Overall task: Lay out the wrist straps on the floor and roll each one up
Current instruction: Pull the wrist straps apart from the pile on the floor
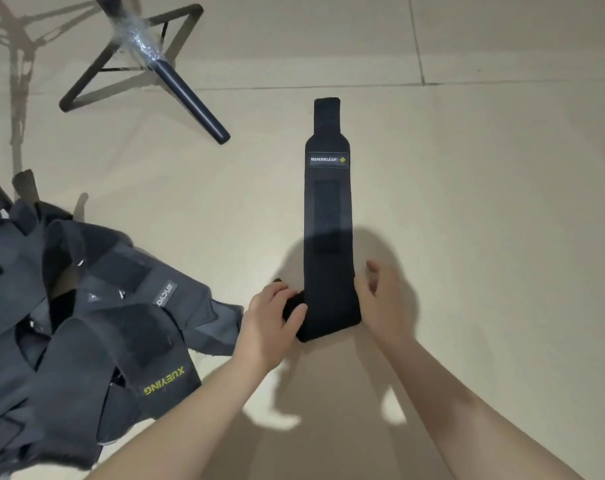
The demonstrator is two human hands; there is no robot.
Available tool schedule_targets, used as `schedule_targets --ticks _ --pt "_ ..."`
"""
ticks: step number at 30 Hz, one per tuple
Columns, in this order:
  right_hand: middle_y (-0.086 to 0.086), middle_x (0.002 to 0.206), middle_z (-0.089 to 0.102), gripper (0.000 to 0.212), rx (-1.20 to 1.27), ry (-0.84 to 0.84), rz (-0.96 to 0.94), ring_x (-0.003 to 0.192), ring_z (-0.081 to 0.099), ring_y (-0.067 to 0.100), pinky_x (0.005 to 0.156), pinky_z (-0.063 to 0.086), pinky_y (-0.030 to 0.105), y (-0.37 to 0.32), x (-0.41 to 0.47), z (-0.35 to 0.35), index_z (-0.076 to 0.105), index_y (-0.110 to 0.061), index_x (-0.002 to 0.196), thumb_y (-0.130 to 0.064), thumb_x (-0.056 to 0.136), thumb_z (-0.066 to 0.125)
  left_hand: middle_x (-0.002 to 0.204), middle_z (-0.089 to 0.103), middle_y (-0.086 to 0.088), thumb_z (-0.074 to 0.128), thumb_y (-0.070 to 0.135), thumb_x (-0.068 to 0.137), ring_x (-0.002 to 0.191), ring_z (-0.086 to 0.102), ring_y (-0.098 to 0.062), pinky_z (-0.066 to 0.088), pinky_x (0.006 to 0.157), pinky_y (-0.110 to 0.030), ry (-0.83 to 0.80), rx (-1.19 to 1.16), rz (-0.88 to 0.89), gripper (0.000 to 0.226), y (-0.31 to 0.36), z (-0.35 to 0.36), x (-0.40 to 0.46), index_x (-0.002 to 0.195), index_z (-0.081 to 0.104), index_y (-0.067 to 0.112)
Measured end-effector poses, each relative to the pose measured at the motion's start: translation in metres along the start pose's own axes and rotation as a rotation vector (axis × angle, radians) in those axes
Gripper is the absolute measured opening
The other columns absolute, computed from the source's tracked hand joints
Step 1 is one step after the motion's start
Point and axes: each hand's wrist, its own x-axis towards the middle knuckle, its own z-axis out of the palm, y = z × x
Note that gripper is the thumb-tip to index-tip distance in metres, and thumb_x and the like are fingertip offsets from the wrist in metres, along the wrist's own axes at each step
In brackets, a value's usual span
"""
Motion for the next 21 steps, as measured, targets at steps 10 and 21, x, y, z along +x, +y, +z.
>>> schedule_targets --ticks 10,21 --pt "-0.002 0.105 0.069 0.023 0.552 -0.202 0.022 0.096 0.065 0.011 0.077 0.052 0.023 -0.015 -0.023 0.001 0.054 -0.022 0.108 -0.005 0.091 0.055 0.121 0.063 0.011 0.050 0.043 0.076 0.125 0.046 -0.017 0.025 0.099 -0.032 0.165 0.198 0.395 0.034 -0.009 0.013 -0.002 0.094 0.073 0.025" --pt "0.003 0.117 0.053 0.049 -0.213 -0.185 -0.028 0.106 0.057 0.023 0.081 0.048 0.031 -0.012 -0.016 -0.011 0.039 -0.017 0.124 -0.013 0.083 0.065 0.080 0.064 -0.005 0.053 0.027 0.095 0.065 0.062 -0.016 0.052 0.060 -0.027 -0.452 -0.426 -0.373 0.019 0.021 -0.004 -0.020 0.108 0.048 0.014"
